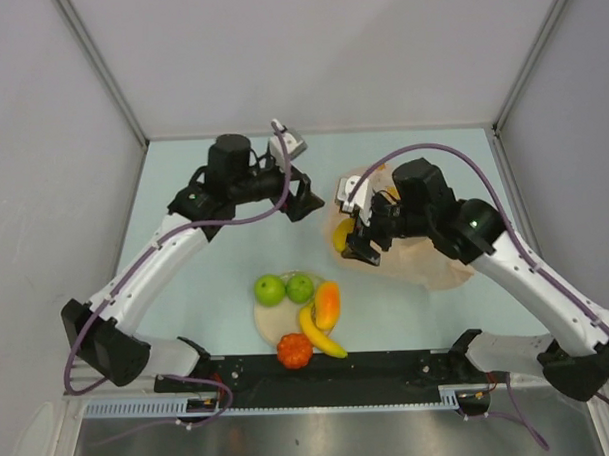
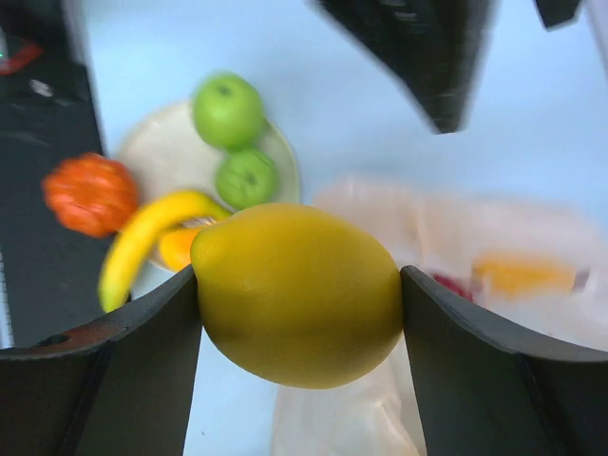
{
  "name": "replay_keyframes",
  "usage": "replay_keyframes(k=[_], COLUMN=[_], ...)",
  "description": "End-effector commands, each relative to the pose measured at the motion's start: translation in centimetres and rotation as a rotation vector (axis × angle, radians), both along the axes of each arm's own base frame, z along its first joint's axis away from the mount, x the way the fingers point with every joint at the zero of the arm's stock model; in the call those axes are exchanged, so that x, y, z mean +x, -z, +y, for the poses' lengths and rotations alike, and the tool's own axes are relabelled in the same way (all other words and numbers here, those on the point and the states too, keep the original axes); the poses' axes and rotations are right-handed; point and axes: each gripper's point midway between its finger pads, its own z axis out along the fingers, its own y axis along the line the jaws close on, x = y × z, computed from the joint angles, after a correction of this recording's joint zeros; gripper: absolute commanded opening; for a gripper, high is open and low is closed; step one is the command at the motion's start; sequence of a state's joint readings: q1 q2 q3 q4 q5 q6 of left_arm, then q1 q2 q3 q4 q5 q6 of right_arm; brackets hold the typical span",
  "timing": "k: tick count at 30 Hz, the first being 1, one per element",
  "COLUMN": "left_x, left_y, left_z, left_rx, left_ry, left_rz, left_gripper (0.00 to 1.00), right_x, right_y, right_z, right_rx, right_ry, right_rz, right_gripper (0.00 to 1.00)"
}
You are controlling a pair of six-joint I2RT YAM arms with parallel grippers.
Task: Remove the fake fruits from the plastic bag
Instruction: Take out the fake fruit from the plastic bag, then place the fake fruit on the plate.
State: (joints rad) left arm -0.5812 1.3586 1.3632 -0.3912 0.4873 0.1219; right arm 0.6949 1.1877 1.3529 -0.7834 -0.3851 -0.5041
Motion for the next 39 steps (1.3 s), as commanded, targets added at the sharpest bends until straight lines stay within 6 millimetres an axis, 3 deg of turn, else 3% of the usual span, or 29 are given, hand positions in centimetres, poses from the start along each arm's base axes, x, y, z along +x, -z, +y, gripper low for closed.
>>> replay_keyframes(k=[1, 4, 5, 7, 8, 10, 11, 12, 15, 16, 20, 27, 32, 39], left_x=[-0.1, 0.2, 0.4, -0.3, -0.2, -1.3, -1.2, -1.5, -2.4, -2.9, -4.3, -6.6, -7.4, -7.0], left_y=[-7.3, -9.1, -8.8, -9.3, -8.1, -8.3, -6.8, -6.6, -5.4, -5.7, -5.8, -6.8, -6.3, -6.0], left_z=[3.8, 6.6, 7.7, 9.0, 9.8, 11.0, 11.8, 12.4, 14.6, 15.4, 16.9, 17.3, 17.2, 16.6], left_rx=[-0.125, -0.119, -0.104, -0.108, -0.105, -0.127, -0.131, -0.139, -0.162, -0.169, -0.214, -0.266, -0.272, -0.285], left_ry=[-0.052, -0.115, -0.153, -0.186, -0.222, -0.265, -0.303, -0.326, -0.410, -0.433, -0.473, -0.457, -0.441, -0.411], left_rz=[-0.080, -0.120, -0.116, -0.139, -0.113, -0.127, -0.082, -0.076, -0.046, -0.065, -0.059, -0.084, -0.080, -0.063], left_gripper=[0.93, 0.93, 0.93, 0.93, 0.93, 0.93, 0.93, 0.94, 0.94, 0.94, 0.94, 0.93, 0.93, 0.93], right_x=[-3.5, -4.6, -6.3, -7.8, -9.7, -11.1, -11.6, -13.5, -15.4, -15.3, -15.2, -13.3, -12.4, -10.1], right_y=[-3.4, -2.8, -2.9, -2.4, -2.3, -0.8, -0.6, 0.0, 3.8, 6.0, 10.3, 15.4, 16.4, 15.7], right_z=[0.6, 1.6, 2.9, 4.8, 6.6, 9.0, 10.3, 11.5, 14.6, 15.6, 18.1, 19.2, 18.8, 18.3], right_rx=[0.040, 0.012, 0.006, -0.010, -0.010, -0.033, -0.025, -0.034, -0.102, -0.147, -0.211, -0.326, -0.363, -0.354], right_ry=[-0.081, -0.157, -0.229, -0.311, -0.385, -0.453, -0.489, -0.556, -0.667, -0.678, -0.728, -0.708, -0.683, -0.574], right_rz=[-0.019, -0.005, -0.014, -0.023, -0.037, -0.021, -0.034, -0.036, -0.024, -0.003, -0.025, -0.050, -0.043, -0.061], right_gripper=[0.69, 0.69, 0.69, 0.70, 0.70, 0.71, 0.71, 0.71, 0.70, 0.69, 0.70, 0.74, 0.85, 1.00])
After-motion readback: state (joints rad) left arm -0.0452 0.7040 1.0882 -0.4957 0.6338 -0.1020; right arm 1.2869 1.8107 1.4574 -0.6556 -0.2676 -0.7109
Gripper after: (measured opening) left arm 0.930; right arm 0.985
